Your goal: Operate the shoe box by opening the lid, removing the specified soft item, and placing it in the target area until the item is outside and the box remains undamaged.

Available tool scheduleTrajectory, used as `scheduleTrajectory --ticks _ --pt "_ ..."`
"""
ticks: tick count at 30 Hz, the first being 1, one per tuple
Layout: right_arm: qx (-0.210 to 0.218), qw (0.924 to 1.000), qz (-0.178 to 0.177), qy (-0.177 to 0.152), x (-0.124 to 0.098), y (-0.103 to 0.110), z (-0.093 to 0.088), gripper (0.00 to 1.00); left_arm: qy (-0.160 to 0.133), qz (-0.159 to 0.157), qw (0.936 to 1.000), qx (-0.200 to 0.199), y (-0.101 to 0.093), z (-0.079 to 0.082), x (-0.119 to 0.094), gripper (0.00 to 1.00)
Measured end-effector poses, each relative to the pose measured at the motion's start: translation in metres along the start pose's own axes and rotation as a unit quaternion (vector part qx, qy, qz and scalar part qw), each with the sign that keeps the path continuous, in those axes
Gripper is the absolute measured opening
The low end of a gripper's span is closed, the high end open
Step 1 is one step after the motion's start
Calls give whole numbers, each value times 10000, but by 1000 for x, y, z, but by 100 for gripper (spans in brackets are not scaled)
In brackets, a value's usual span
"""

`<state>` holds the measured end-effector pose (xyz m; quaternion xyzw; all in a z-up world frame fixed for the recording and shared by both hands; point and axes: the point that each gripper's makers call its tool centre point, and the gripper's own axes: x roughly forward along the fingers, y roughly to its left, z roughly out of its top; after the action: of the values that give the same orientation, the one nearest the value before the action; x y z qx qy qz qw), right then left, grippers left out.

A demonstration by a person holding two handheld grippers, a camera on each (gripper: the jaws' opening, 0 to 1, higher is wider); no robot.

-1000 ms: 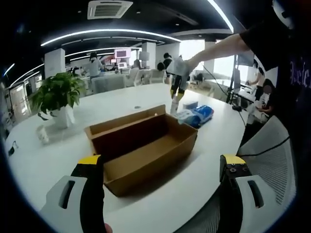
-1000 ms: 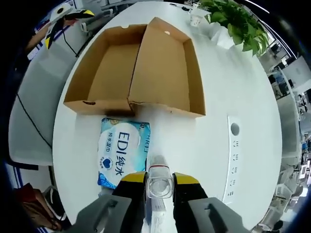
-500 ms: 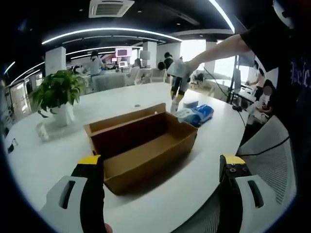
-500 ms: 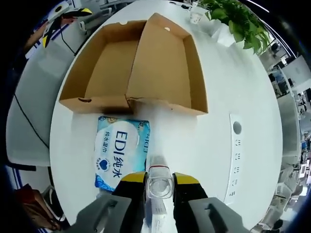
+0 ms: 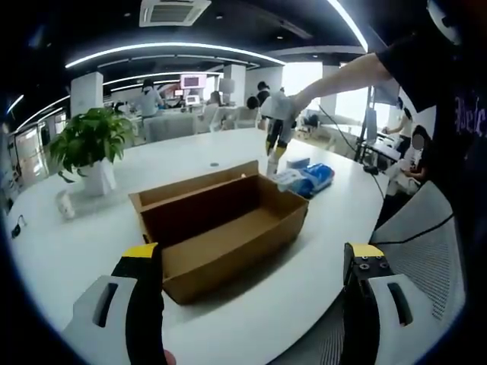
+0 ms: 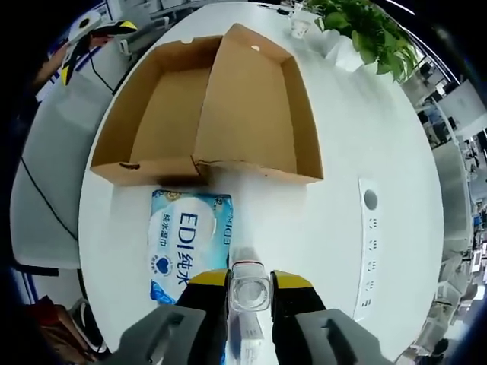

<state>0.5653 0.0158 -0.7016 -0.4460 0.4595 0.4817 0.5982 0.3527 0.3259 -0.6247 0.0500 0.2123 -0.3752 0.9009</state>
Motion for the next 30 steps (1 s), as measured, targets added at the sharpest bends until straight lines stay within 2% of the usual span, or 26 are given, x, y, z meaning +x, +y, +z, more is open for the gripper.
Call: scheduleTrajectory --ticks 18,23,26,30 --pt "100 9999 -70 -43 0 -4 1 21 29 84 10000 -37 6 0 2 96" --pt "148 9998 -81 -95 -3 -6 1 27 121 467 9987 -148 27 -2 0 95" --pt "163 9998 -91 -104 -6 -6 0 29 206 622 9978 -30 34 -4 -2 94" --pt "219 9996 -112 -123 -8 -7 -1 33 248 700 9972 -62 39 -5 -3 93"
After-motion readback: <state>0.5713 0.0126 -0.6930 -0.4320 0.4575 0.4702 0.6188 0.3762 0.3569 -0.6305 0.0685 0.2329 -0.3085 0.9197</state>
